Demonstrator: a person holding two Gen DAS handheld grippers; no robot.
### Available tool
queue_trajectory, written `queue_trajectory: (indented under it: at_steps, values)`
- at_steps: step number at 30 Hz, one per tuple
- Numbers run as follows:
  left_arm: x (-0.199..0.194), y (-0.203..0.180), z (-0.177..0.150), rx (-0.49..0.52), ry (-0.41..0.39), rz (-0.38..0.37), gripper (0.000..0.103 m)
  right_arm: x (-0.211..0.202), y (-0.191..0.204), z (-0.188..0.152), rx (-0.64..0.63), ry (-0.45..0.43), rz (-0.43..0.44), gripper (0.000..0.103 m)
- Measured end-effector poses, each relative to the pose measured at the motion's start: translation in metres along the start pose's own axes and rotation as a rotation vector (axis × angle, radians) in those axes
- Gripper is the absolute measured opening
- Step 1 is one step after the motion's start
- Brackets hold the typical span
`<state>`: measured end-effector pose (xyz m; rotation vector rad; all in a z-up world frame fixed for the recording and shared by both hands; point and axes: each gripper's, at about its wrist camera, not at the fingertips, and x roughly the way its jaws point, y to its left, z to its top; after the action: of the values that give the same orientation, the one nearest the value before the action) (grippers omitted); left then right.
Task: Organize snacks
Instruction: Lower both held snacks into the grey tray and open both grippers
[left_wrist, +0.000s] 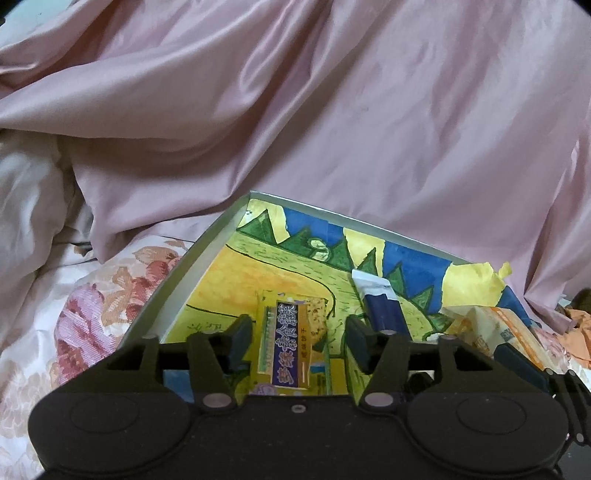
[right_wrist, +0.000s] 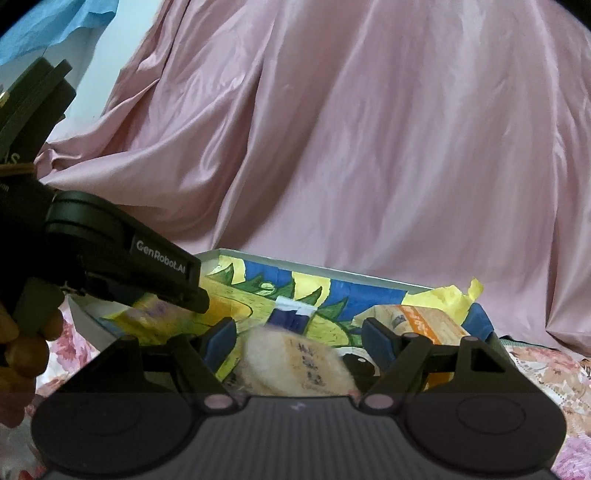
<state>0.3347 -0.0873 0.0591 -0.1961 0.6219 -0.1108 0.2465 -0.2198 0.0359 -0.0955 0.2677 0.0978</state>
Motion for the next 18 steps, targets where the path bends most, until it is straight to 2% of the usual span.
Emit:
queue_trajectory:
  at_steps: [4, 11, 13, 18]
  values:
    - [-0.005, -0.001, 0.0, 0.0, -0.008, 0.006, 0.07, -0.002, 0.001, -0.002, -0.004, -0.001, 0.001, 0.086]
    - [-0.02, 0.0, 0.004, -0.003, -0.031, 0.013, 0.093, -0.012, 0.002, 0.001, -0.013, -0.022, 0.004, 0.092]
    - [-0.026, 0.0, 0.003, 0.004, -0.04, 0.022, 0.099, -0.017, 0.002, 0.002, -0.014, -0.029, 0.001, 0.098]
    - [-0.039, 0.005, 0.002, -0.014, -0.077, 0.062, 0.102, -0.031, 0.003, 0.003, -0.019, -0.059, -0.015, 0.103]
